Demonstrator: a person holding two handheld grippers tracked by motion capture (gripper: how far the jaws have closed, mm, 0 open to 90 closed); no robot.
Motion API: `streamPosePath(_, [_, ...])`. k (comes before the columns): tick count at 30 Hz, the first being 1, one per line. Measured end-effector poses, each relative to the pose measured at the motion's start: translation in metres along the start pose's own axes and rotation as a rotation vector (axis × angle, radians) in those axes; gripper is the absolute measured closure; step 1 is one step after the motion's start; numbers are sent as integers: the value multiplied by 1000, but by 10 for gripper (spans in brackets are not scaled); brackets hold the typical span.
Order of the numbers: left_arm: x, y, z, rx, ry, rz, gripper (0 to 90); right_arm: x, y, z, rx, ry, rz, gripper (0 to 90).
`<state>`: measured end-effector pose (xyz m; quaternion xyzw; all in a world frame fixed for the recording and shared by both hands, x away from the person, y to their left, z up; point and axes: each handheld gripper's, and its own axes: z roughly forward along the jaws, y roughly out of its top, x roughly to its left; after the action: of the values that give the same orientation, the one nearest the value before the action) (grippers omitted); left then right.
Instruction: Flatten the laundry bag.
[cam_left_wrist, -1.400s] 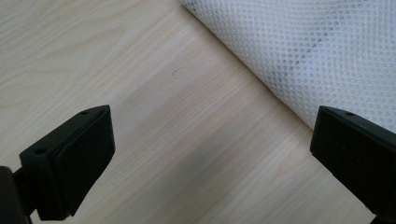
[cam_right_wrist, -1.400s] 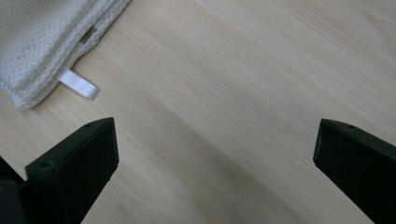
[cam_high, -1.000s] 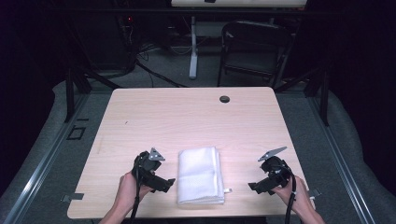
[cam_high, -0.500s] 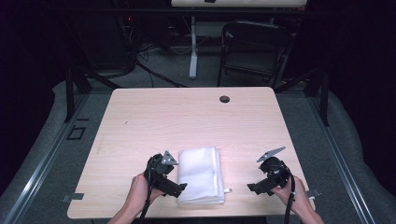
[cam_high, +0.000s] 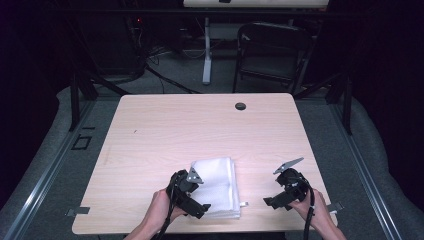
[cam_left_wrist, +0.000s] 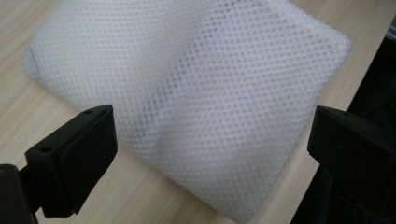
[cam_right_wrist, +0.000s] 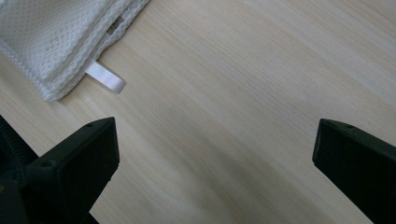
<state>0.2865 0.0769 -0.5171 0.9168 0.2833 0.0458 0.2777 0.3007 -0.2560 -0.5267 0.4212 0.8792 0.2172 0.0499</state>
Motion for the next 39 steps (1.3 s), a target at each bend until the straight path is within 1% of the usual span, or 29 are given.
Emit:
streamPosePath(2, [-2, 1, 4, 11, -14, -4, 41, 0, 0, 0, -1, 7, 2, 2])
streamPosePath(4, [-4, 3, 7, 21, -20, 6, 46, 1, 0, 1, -8, 17, 7, 2])
streamPosePath(8, [-9, 6, 10, 19, -27, 28, 60, 1, 0, 1, -5, 17, 4, 2])
streamPosePath(9, [-10, 6, 11, 19, -32, 34, 62, 1, 0, 1, 1, 10, -1, 2])
streamPosePath(12, [-14, 8, 15, 25, -37, 43, 62, 1, 0, 1, 3, 10, 4, 2])
streamPosePath(13, [-15, 9, 16, 33, -36, 55, 62, 1, 0, 1, 0, 20, 6, 2])
streamPosePath(14, [-17, 9, 18, 34, -34, 58, 62, 1, 0, 0, 9, 15, -3, 2])
streamPosePath(15, [-18, 10, 20, 40, -35, 62, 63, 3, 0, 1, -12, 34, 17, 2])
streamPosePath(16, [-19, 11, 23, 45, -36, 66, 63, 3, 0, 1, -12, 34, 17, 2])
streamPosePath(18, [-21, 12, 27, 57, -37, 73, 69, 3, 0, 1, -9, 33, 18, 1])
streamPosePath(19, [-23, 12, 29, 60, -40, 78, 75, 3, 0, 1, -6, 41, 18, 1])
streamPosePath(20, [-24, 13, 31, 69, -42, 83, 81, 2, 1, 1, 11, 35, 4, 1])
streamPosePath(21, [-26, 13, 33, 83, -42, 92, 84, 2, 1, 1, 6, 41, 10, 2])
streamPosePath(22, [-27, 13, 35, 89, -37, 101, 88, 3, 0, 2, 1, 47, 21, 1])
streamPosePath(23, [-29, 14, 37, 92, -38, 105, 114, 4, 0, 3, -11, 47, 26, 1])
streamPosePath(24, [-29, 14, 38, 95, -39, 105, 114, 4, 0, 3, -11, 47, 26, 1])
streamPosePath(25, [-29, 14, 40, 101, -28, 109, 122, 3, 1, 2, 1, 51, 16, 1])
streamPosePath(26, [-29, 14, 41, 104, -25, 109, 139, 4, 1, 2, 0, 63, 22, 0])
streamPosePath(27, [-28, 14, 42, 105, -30, 104, 151, 4, 1, 2, 4, 56, 20, 0])
streamPosePath(28, [-27, 14, 43, 108, -24, 103, 165, 4, 1, 2, 4, 67, 17, 0])
streamPosePath(29, [-27, 14, 44, 111, -26, 103, 181, 3, 1, 2, 11, 63, 5, 0])
streamPosePath(30, [-26, 13, 45, 112, -20, 106, 189, 5, 1, 3, 5, 76, 15, 0])
streamPosePath(33, [-27, 13, 47, 117, -11, 110, 210, 7, 1, 3, 11, 74, 8, 0])
streamPosePath(34, [-27, 13, 47, 120, -4, 115, 221, 7, 1, 3, 14, 74, 5, 0])
streamPosePath(36, [-28, 12, 48, 121, 5, 123, 239, 6, 2, 3, 30, 65, -16, 0])
streamPosePath(37, [-29, 12, 49, 125, 14, 134, 283, 8, 2, 5, 8, 81, 10, 0])
streamPosePath(38, [-29, 12, 49, 121, 13, 139, 283, 8, 2, 5, 8, 81, 10, 0])
streamPosePath(39, [-30, 11, 49, 122, 25, 145, 294, 8, 2, 4, 22, 71, 0, 0])
